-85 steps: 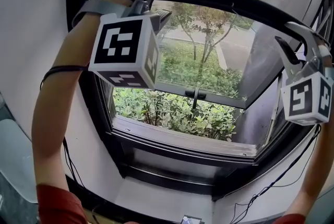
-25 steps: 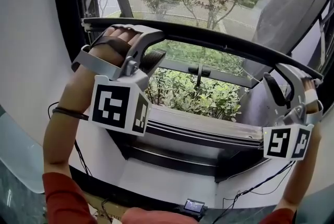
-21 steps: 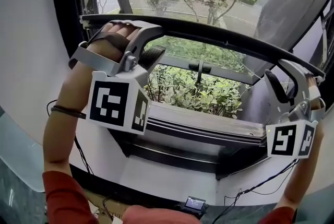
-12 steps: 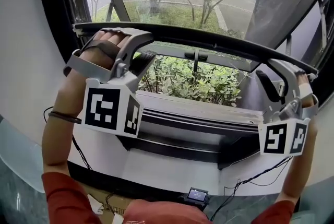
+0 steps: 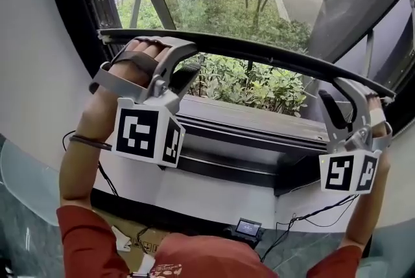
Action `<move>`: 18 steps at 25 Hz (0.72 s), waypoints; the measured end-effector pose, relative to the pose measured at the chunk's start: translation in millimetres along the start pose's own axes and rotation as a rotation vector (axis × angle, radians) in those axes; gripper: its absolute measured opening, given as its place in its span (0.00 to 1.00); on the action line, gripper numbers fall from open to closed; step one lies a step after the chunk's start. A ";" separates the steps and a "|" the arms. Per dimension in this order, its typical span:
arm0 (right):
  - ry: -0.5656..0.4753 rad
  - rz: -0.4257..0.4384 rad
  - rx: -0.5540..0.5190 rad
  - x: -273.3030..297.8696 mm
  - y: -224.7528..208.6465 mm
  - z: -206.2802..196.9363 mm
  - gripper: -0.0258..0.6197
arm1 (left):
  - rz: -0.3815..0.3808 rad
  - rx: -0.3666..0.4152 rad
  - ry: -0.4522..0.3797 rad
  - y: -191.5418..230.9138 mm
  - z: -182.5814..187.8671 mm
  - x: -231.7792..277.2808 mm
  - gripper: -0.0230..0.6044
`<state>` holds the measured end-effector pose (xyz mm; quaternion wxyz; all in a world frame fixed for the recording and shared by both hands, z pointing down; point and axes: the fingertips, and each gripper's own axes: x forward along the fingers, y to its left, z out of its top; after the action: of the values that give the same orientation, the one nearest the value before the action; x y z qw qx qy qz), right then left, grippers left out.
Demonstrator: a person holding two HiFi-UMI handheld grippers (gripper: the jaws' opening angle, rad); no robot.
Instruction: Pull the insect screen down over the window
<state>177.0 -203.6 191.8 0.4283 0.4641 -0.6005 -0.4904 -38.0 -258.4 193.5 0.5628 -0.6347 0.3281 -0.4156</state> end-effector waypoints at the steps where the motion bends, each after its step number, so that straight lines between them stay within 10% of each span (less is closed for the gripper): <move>1: -0.004 0.001 0.008 0.1 4.5 -0.5 0.28 | 0.000 -0.004 -0.002 -4.8 0.1 0.7 0.29; 18: -0.019 0.057 0.082 0.0 38.1 -8.7 0.28 | -0.058 -0.021 0.021 -39.8 3.6 6.0 0.29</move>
<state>180.3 -201.9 230.7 0.4170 0.4595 -0.6371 -0.4573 -34.1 -256.0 233.7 0.5405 -0.6453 0.3199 -0.4348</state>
